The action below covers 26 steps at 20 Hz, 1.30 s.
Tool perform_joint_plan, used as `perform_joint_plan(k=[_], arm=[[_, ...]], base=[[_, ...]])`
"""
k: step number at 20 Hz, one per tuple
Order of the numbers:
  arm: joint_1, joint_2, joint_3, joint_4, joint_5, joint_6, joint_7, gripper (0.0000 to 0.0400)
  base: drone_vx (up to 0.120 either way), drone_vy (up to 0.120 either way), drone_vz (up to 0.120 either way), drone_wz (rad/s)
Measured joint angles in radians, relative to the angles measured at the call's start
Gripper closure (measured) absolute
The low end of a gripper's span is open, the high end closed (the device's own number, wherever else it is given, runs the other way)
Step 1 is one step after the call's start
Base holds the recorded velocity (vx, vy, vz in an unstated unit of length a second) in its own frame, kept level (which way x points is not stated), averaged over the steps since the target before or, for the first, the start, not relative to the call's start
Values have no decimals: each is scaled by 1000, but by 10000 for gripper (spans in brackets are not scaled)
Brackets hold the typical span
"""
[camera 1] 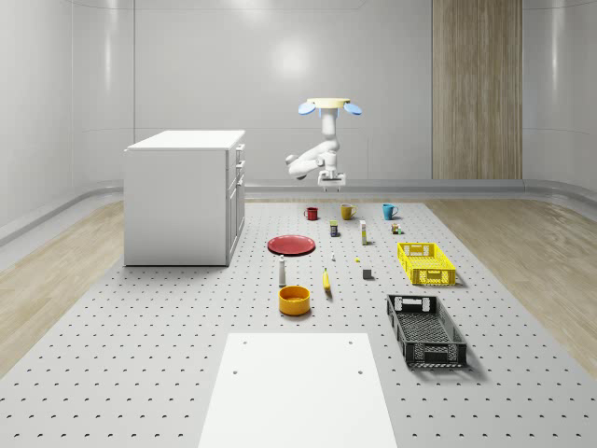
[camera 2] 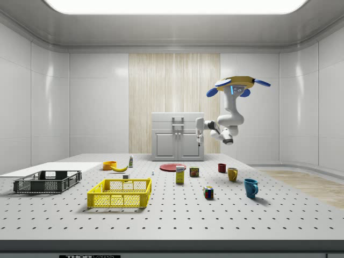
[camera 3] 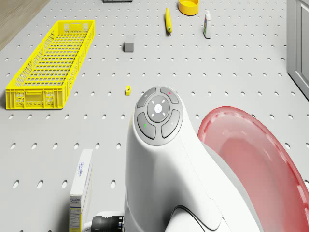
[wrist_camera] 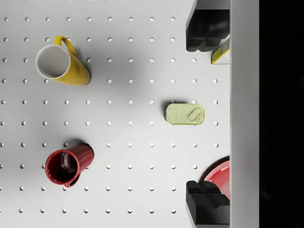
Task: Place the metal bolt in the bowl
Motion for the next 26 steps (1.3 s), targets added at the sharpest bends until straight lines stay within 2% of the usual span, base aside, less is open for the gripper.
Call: perform_joint_plan(k=[5,11,18,20,26], arm=[[-19,-29,13,1,11,18,16,0],[-35,-61,26,3,26,44,29,0],[-48,-96,38,6,45,75,42,0],[-52,-106,41,7,50,84,45,0],[-61,-135,50,9,65,110,54,0]], base=[[120,-80,-120,0],[120,0,-13,0],[120,0,-120,0],[120,0,0,0],[120,0,-93,0]])
